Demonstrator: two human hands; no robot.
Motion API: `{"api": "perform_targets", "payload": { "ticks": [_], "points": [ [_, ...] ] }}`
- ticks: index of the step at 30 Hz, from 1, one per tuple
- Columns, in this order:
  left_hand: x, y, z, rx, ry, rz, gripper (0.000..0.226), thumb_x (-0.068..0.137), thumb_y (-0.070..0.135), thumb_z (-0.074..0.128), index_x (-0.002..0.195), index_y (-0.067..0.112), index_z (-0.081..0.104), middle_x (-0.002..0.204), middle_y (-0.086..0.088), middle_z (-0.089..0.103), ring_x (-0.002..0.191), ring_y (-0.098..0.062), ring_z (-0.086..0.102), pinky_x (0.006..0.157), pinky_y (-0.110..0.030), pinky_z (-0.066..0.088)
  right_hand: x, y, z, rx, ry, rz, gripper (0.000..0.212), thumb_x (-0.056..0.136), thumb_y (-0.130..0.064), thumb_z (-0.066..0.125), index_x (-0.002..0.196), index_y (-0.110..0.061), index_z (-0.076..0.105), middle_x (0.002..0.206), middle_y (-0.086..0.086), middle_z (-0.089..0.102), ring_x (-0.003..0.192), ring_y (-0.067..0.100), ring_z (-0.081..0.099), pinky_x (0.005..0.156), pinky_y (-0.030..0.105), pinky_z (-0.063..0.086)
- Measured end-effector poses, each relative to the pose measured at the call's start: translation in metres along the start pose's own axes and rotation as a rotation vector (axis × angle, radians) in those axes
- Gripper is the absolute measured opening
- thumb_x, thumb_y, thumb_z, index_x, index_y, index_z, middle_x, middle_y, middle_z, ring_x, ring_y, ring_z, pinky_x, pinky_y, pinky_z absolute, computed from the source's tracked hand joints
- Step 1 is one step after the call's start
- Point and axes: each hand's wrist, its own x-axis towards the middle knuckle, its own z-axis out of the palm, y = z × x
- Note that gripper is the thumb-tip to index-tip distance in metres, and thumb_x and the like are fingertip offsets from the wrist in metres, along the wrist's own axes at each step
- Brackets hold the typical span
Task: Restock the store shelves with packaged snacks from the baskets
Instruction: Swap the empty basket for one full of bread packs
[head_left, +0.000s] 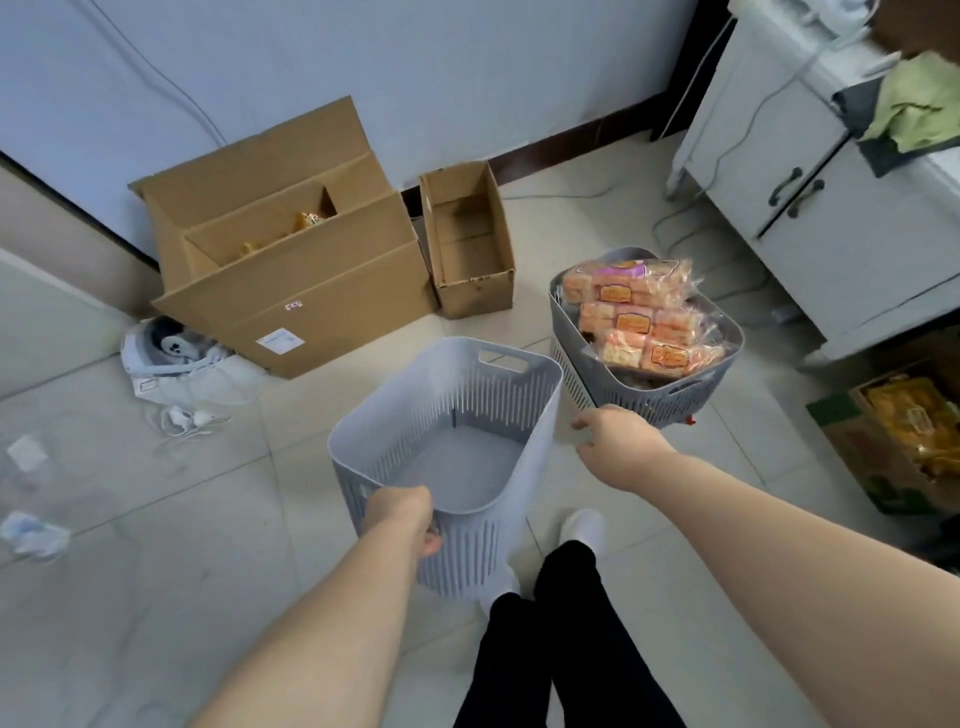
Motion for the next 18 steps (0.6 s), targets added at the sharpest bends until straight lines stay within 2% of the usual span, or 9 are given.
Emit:
{"api": "perform_targets", "payload": {
  "ticks": [1,2,4,6,9,12,13,16,18],
  "points": [
    [0.008,0.003,0.005,-0.004,-0.016,-0.037,0.003,0.09,0.005,0.052,0.087,0.006,0.051,0.088,-0.02,0.06,0.075,-0.031,0.058,0.051,-0.033,0.048,0.012,0.001,0.001,0.007,-0.005,0.008,0.046,0.095,-0.016,0.043,0.14,-0.021,0.048,0.141,0.006,0.045,0.128,0.027,0.045,0.106,0.04,0.041],
    [0.018,0.007,0.011,0.0,-0.037,-0.064,0.003,0.093,0.008,0.051,0.094,0.006,0.051,0.093,-0.02,0.061,0.076,-0.031,0.058,0.052,-0.033,0.048,0.024,0.002,0.002,0.011,-0.015,0.015,0.045,0.095,-0.016,0.043,0.14,-0.021,0.048,0.142,0.006,0.045,0.128,0.027,0.045,0.105,0.039,0.041],
    [0.038,0.016,0.023,-0.007,-0.064,-0.123,0.027,0.096,0.015,0.05,0.122,0.008,0.047,0.114,-0.024,0.062,0.084,-0.035,0.064,0.049,-0.035,0.05,0.047,0.008,0.007,0.017,-0.047,0.028,0.045,0.095,-0.016,0.043,0.139,-0.021,0.049,0.142,0.006,0.045,0.128,0.027,0.045,0.104,0.037,0.041],
    [0.058,0.03,0.037,-0.047,-0.057,-0.182,0.044,0.097,0.019,0.051,0.138,0.008,0.04,0.128,-0.026,0.057,0.097,-0.039,0.066,0.051,-0.04,0.05,0.067,0.016,0.011,0.012,-0.075,0.035,0.044,0.095,-0.018,0.045,0.139,-0.02,0.049,0.142,0.006,0.045,0.129,0.026,0.045,0.105,0.037,0.041],
    [0.088,0.051,0.064,-0.098,-0.048,-0.231,0.048,0.1,0.022,0.049,0.143,0.007,0.038,0.135,-0.025,0.053,0.104,-0.039,0.065,0.058,-0.04,0.052,0.095,0.029,0.016,0.0,-0.087,0.039,0.043,0.095,-0.021,0.047,0.138,-0.02,0.05,0.142,0.005,0.045,0.13,0.026,0.045,0.106,0.038,0.039],
    [0.117,0.068,0.094,-0.157,-0.053,-0.214,0.047,0.102,0.021,0.045,0.146,0.007,0.035,0.139,-0.024,0.049,0.087,-0.036,0.066,0.065,-0.04,0.053,0.125,0.041,0.017,-0.012,-0.08,0.043,0.042,0.096,-0.022,0.048,0.137,-0.022,0.05,0.142,0.004,0.045,0.129,0.026,0.045,0.105,0.038,0.04],
    [0.127,0.073,0.104,-0.173,-0.058,-0.206,0.047,0.103,0.02,0.043,0.146,0.007,0.034,0.139,-0.024,0.049,0.088,-0.035,0.066,0.068,-0.04,0.053,0.136,0.046,0.017,-0.013,-0.075,0.045,0.042,0.096,-0.022,0.048,0.137,-0.023,0.05,0.142,0.004,0.045,0.128,0.026,0.046,0.104,0.037,0.041],
    [0.154,0.083,0.132,-0.223,-0.058,-0.191,0.045,0.104,0.017,0.039,0.147,0.007,0.033,0.14,-0.023,0.049,0.114,-0.036,0.062,0.076,-0.038,0.051,0.166,0.058,0.017,-0.004,-0.059,0.048,0.041,0.095,-0.02,0.047,0.137,-0.023,0.051,0.14,0.005,0.047,0.126,0.027,0.048,0.103,0.037,0.042],
    [0.169,0.087,0.149,-0.234,-0.069,-0.181,0.043,0.104,0.016,0.035,0.146,0.007,0.033,0.14,-0.022,0.049,0.121,-0.034,0.058,0.081,-0.038,0.05,0.181,0.066,0.018,0.004,-0.044,0.048,0.041,0.095,-0.02,0.048,0.136,-0.022,0.052,0.138,0.006,0.049,0.125,0.026,0.049,0.102,0.037,0.042]
  ]
}}
